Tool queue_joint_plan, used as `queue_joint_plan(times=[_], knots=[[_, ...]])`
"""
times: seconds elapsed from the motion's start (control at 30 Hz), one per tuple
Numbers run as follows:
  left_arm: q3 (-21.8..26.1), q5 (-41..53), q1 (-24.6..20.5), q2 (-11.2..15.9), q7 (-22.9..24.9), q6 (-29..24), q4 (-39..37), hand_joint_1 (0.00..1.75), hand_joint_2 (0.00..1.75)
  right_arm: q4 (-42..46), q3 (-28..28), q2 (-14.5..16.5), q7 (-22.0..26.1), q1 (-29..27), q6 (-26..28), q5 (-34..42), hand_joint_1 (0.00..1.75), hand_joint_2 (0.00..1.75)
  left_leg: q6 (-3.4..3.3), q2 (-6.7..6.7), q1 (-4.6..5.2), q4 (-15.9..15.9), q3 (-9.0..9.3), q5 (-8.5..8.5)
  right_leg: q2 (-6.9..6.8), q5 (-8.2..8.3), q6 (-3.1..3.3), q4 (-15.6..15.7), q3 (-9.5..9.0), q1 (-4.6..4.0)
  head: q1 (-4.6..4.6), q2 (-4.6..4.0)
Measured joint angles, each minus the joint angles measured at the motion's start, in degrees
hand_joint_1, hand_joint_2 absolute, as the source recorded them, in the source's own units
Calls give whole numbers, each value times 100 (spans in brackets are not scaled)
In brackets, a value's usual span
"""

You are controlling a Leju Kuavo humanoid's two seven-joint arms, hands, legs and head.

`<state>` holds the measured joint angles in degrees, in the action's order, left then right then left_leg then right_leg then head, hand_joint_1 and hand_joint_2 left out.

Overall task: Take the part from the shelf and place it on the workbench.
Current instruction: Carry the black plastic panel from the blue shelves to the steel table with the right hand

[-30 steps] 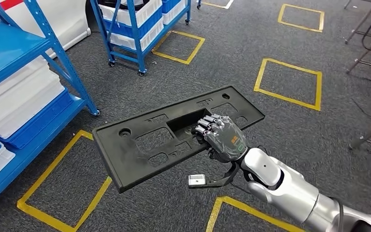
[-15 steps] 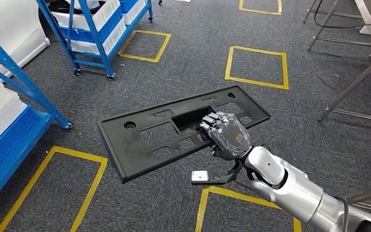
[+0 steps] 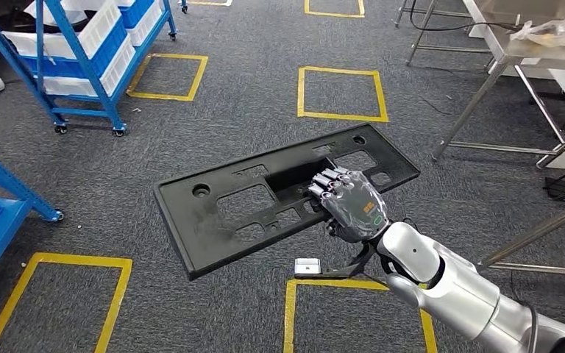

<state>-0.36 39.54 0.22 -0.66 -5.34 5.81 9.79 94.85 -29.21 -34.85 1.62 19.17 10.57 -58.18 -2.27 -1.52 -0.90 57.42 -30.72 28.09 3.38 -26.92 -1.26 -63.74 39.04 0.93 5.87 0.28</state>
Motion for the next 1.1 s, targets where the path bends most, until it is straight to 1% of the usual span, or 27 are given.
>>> queue_joint_plan(times=[0.03,0.07,0.1,0.13,0.17,0.2,0.23,0.3,0.33,0.4,0.43,0.5,0.53,0.57,0.6,0.63,0.67,0.7,0.77,0.8,0.83,0.87,0.9,0.93,1.0,1.07,1.1], knots=[[1,8,17,27,19,19,-1,0,175,-3,-1,4,-13,-7,3,-42,175,175,-20,84,18,-8,-4,-7,-184,-199,-18,-356,161,-5,0,0],[1,16,33,58,40,40,-1,0,175,-10,-14,19,-24,-12,4,-87,175,175,-30,168,34,-6,-16,-8,-267,-380,-36,-746,337,3,-2,0],[1,21,45,92,58,61,-2,0,175,-21,-32,41,-35,-17,5,-131,175,175,-33,252,48,-3,-26,-6,-301,-491,-49,-1056,470,13,-2,0],[1,24,52,123,68,76,-2,0,175,-36,-54,64,-44,-23,5,-163,175,175,-35,332,59,0,-31,-2,-316,-494,-54,-1170,504,22,-3,0],[1,25,53,149,73,85,-2,0,175,-50,-71,85,-53,-26,5,-187,175,175,-32,405,67,4,-33,3,-333,-395,-52,-1051,417,28,-2,0],[1,25,48,168,73,89,-2,0,175,-60,-79,101,-58,-25,6,-200,175,175,-25,469,73,8,-29,12,-374,-226,-41,-713,213,30,-2,0],[1,26,42,181,73,91,-2,0,175,-66,-83,114,-61,-20,7,-211,175,175,-10,527,81,15,-24,25,-479,-91,-19,-283,-34,13,-2,0],[1,25,35,203,75,91,-2,0,175,-72,-83,137,-64,-5,10,-226,175,175,39,620,105,33,-14,58,-616,59,54,325,-366,-47,-4,0],[1,25,31,212,79,91,-2,0,175,-78,-83,147,-66,2,11,-230,175,175,65,664,114,33,-6,71,-635,51,89,420,-409,-78,-3,0],[1,24,13,226,95,91,-2,0,175,-95,-83,163,-71,5,11,-233,175,175,123,737,115,25,20,94,-518,72,154,441,-408,-84,-4,0],[0,24,7,234,101,92,-2,0,175,-106,-84,174,-75,6,12,-234,175,175,154,699,105,50,26,130,-469,86,186,467,-423,-72,-3,0],[-1,25,22,256,10,62,-2,0,175,-128,-101,204,-101,47,3,-245,175,175,204,458,82,394,-112,375,-366,121,267,522,-448,-41,-4,0],[-1,29,34,269,-76,25,-2,0,175,-128,-122,220,-133,93,-32,-242,175,175,214,311,70,726,-266,557,-314,128,291,526,-445,-45,-3,0],[-1,38,42,278,-168,-21,-2,0,175,-116,-146,227,-170,154,-92,-236,175,175,221,223,67,1120,-463,742,-252,132,310,521,-434,-47,-4,0],[-1,48,41,285,-232,-64,-2,0,175,-92,-167,229,-207,211,-165,-218,175,175,227,186,66,1452,-637,854,-187,132,315,513,-424,-49,-4,0],[-1,57,37,292,-261,-93,-2,0,175,-61,-181,231,-237,260,-230,-196,175,175,229,173,63,1623,-738,858,-121,132,316,504,-419,-50,-4,0],[-1,62,31,295,-273,-111,-2,0,175,-31,-186,230,-256,296,-274,-181,175,175,227,165,58,1583,-741,748,-52,131,314,494,-417,-50,-4,0],[-1,61,24,296,-270,-119,-2,0,175,-1,-186,228,-269,319,-297,-169,175,175,221,138,48,1320,-635,541,19,129,310,481,-418,-48,-4,0],[4,13,23,299,-226,-90,-4,0,175,56,-185,225,-284,350,-313,-165,175,175,206,-85,17,564,-313,151,157,117,281,440,-403,-47,-4,0],[20,-36,22,300,-190,-46,-7,0,175,78,-184,223,-288,361,-313,-170,175,175,197,-203,2,304,-190,58,221,115,254,419,-380,-44,-4,0],[46,-92,20,301,-153,9,-10,0,175,102,-178,209,-297,360,-308,-170,175,175,186,-288,3,175,-130,40,286,121,217,406,-352,-38,-4,-1],[74,-138,13,301,-121,58,-13,0,175,132,-162,178,-315,335,-292,-158,175,175,169,-303,11,152,-111,53,349,135,174,407,-328,-30,-3,-1],[101,-163,3,298,-102,86,-13,0,175,181,-125,114,-337,272,-261,-124,175,175,138,-245,19,132,-98,39,413,151,131,418,-312,-16,-4,-1],[118,-173,-3,284,-88,93,-13,0,175,260,-52,8,-356,152,-206,-63,175,175,96,-182,23,97,-83,18,410,141,97,404,-298,-8,-3,-1],[133,-163,20,238,-72,71,-13,0,175,473,211,-270,-356,-190,-63,98,175,175,2,-56,14,14,-47,-23,171,-34,50,150,-175,-22,-2,0],[141,-146,81,189,-61,39,-13,0,175,700,588,-502,-293,-592,49,231,175,175,-59,86,30,-15,-35,-22,-148,-384,16,-505,143,-24,-1,0],[145,-147,107,168,-60,28,-13,0,175,802,782,-579,-257,-800,76,270,175,175,-72,166,42,-12,-35,-10,-221,-519,-1,-843,311,-14,-2,0]])
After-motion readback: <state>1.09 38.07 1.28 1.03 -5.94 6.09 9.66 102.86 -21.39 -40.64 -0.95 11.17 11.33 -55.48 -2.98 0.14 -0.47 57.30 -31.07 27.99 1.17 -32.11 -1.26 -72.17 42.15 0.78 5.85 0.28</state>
